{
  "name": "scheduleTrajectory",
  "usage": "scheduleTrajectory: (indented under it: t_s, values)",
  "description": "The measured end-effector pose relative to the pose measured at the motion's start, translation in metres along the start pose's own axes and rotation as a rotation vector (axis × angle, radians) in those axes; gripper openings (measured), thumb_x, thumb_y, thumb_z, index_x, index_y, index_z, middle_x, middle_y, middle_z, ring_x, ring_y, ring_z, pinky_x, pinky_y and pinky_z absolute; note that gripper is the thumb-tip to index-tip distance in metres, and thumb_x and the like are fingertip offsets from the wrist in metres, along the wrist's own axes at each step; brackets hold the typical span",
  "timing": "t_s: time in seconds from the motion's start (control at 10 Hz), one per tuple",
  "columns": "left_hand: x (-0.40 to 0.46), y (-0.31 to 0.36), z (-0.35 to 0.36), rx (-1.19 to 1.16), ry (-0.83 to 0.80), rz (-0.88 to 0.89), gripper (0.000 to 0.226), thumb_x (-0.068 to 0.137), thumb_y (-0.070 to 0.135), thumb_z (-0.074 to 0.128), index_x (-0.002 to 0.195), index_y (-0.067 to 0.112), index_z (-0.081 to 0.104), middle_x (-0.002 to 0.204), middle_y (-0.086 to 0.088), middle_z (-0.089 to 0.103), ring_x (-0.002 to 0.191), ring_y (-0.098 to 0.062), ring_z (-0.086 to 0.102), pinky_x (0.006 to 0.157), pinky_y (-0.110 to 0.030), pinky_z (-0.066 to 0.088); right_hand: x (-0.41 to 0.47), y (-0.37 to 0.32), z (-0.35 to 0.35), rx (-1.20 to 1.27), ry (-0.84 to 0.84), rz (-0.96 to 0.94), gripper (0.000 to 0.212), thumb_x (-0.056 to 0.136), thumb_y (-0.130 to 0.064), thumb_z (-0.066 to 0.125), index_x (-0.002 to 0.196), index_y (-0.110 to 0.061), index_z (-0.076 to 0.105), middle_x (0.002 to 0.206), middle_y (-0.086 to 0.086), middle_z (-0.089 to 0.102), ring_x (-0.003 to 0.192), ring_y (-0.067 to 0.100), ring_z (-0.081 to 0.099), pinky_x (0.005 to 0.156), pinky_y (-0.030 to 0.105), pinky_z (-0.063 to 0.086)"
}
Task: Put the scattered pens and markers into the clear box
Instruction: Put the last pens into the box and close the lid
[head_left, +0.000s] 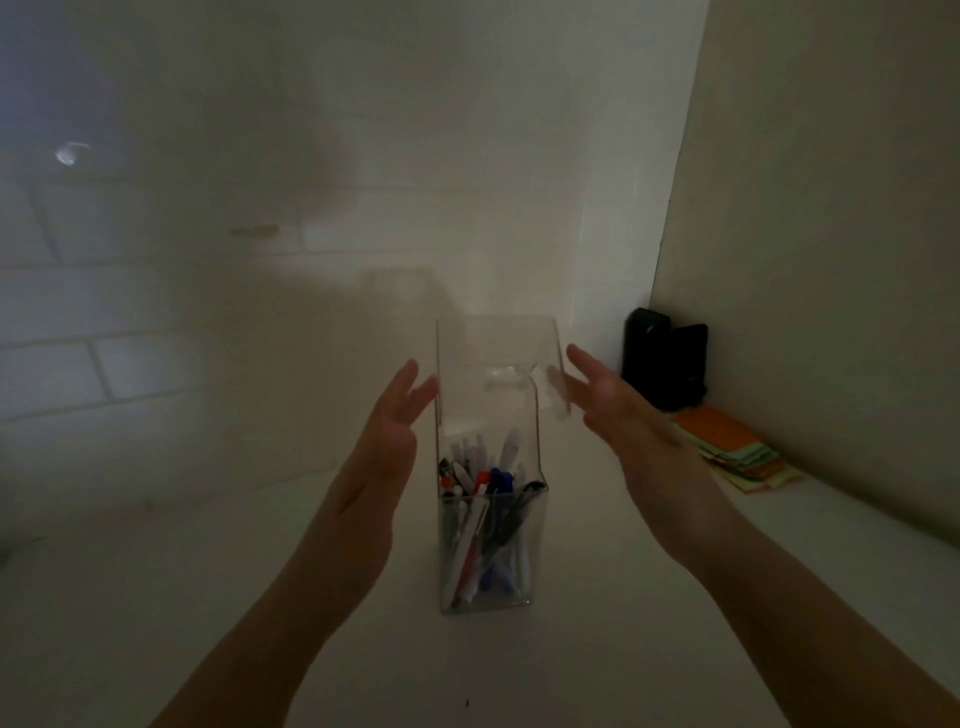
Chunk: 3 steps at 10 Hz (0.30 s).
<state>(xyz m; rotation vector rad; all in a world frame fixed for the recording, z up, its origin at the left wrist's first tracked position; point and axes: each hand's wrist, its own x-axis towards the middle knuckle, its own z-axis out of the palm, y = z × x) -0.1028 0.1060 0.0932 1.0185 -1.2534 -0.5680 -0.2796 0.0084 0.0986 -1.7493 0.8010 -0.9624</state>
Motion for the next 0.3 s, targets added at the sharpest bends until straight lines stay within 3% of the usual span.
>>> scheduleTrajectory:
  t_s: [0.1,0.2,0.3]
  values:
    - [-0.02,-0.033,-0.009,0.081,0.011,-0.075,0.093,0.05,0.086,0.045,0.123,0.029,0.036,0.124,0.013,0.041,0.118,0.008,0.042,0.094,-0.006,0.025,-0.05,0.001,0.01,-0.031,0.043,-0.071,0.035,0.089,-0.049,0.027,0.123,-0.053,0.034,0.121,-0.032,0.044,0.113,-0.011,0.037,0.084,-0.003,0.025]
    - [-0.036,-0.072,-0.019,0.28,-0.032,-0.103,0.059,0.057,0.085,0.042,0.112,0.067,0.031,0.122,0.021,0.044,0.12,0.021,0.036,0.095,0.004,0.024,-0.06,0.015,0.018,-0.104,0.028,-0.081,0.034,0.092,-0.04,0.027,0.125,-0.048,0.032,0.124,-0.028,0.041,0.091,-0.037,0.034,0.062,-0.018,0.021]
    - [-0.057,-0.059,-0.009,0.274,-0.087,-0.11,0.052,0.071,0.071,0.04,0.119,0.067,0.021,0.137,0.033,0.025,0.128,0.021,0.02,0.104,0.0,0.017,-0.059,0.013,0.023,-0.102,0.014,-0.053,0.03,0.093,-0.035,0.03,0.119,-0.05,0.032,0.123,-0.026,0.042,0.086,-0.043,0.032,0.066,-0.017,0.023]
